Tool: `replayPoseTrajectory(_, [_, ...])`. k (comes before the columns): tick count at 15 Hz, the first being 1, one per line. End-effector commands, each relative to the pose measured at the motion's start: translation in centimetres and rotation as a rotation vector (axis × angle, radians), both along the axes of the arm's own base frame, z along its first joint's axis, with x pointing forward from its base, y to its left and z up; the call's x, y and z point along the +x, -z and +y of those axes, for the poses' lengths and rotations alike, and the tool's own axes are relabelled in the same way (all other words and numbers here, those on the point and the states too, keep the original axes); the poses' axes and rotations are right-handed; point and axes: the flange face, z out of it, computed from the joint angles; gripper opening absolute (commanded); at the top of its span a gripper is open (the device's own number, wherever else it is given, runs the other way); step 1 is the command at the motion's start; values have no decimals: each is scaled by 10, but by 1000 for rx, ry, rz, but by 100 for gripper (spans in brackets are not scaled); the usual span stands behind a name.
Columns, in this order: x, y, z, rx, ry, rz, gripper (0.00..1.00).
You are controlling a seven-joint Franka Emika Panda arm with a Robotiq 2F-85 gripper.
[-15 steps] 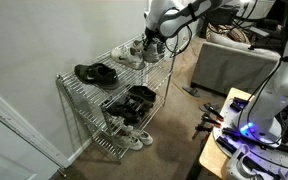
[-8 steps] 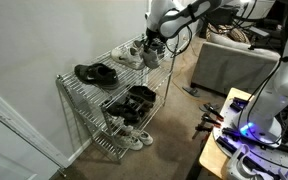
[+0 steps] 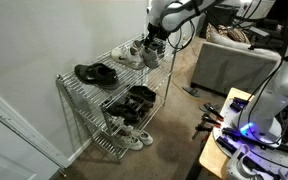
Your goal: Put the white shoe next to the other on the left
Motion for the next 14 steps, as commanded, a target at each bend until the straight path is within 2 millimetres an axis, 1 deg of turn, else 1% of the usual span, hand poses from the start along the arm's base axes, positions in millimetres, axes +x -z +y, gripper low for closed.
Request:
replayPoseTrajectory(1, [-23, -38, -2, -13, 45, 3, 100])
replayPoseTrajectory(4, [-30, -57, -4, 3, 60, -3, 100])
replayPoseTrajectory(6, [-34, -64, -5, 19, 68, -7, 100])
replayPoseTrajectory(8, [-36, -67, -8, 25, 71, -7, 100])
replayPoseTrajectory(9, [-22, -65, -6, 8, 50, -20, 100])
replayPoseTrajectory(14, [-22, -64, -5, 7, 50, -19, 100])
